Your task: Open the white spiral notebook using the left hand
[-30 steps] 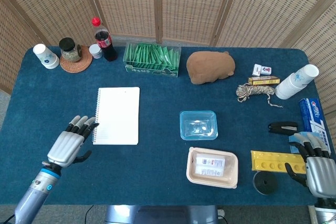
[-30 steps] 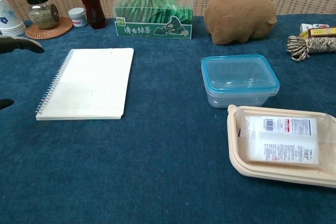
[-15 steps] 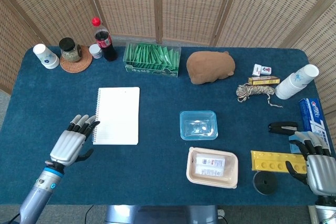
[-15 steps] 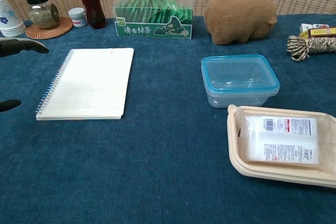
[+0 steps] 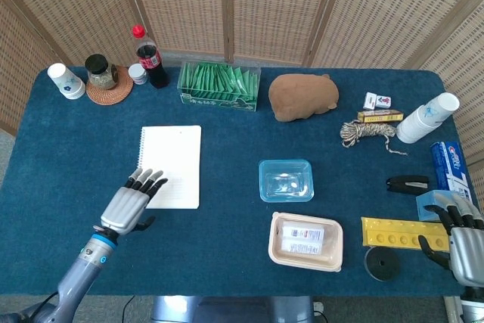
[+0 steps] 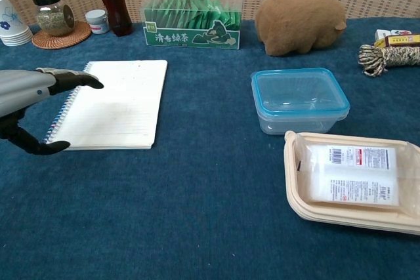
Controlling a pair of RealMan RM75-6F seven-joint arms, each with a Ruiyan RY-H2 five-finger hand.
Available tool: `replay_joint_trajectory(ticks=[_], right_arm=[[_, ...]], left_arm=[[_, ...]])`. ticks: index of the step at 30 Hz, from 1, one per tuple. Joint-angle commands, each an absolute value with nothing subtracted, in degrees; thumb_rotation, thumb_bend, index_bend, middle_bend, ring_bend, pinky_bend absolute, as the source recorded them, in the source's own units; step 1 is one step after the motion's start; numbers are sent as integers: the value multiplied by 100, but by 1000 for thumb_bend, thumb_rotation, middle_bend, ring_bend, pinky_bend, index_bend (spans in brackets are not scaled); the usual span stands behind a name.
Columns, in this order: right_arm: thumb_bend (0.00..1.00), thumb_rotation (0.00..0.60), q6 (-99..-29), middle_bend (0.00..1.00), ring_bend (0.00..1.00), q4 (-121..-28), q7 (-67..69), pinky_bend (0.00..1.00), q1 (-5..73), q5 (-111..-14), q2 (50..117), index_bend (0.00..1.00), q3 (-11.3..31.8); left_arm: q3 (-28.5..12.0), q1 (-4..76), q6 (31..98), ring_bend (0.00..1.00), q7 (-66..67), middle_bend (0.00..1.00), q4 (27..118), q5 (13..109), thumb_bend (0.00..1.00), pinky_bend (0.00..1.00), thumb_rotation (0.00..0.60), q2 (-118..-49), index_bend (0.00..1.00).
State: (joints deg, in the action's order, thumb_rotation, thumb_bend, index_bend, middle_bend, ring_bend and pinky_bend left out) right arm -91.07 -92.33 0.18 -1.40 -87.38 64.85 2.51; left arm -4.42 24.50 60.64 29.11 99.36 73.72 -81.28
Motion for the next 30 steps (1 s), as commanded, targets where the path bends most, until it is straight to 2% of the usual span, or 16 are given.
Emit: replay_joint_trajectory(ticks=[1,15,30], right_arm=[[310,600,-9110,206,88,-9200,55,123,-164,-8705,6469,296,248],[309,600,-9143,206,87,-9003,249,123,-259,-8531,6466,297,305],[310,600,-9201,206,88,-8919,356,123,-327,-8517,6447,297,327]], left_arm=[[-547,2656,5868,0,3047,43,9669,7163,280,0,600,-8450,179],[-795,3214,5599,0,3373,46,8922,6634,280,0,600,-9309,187],[-716,3435,5580,0,3406,46,8650,6436,279,0,600,-9572,187]])
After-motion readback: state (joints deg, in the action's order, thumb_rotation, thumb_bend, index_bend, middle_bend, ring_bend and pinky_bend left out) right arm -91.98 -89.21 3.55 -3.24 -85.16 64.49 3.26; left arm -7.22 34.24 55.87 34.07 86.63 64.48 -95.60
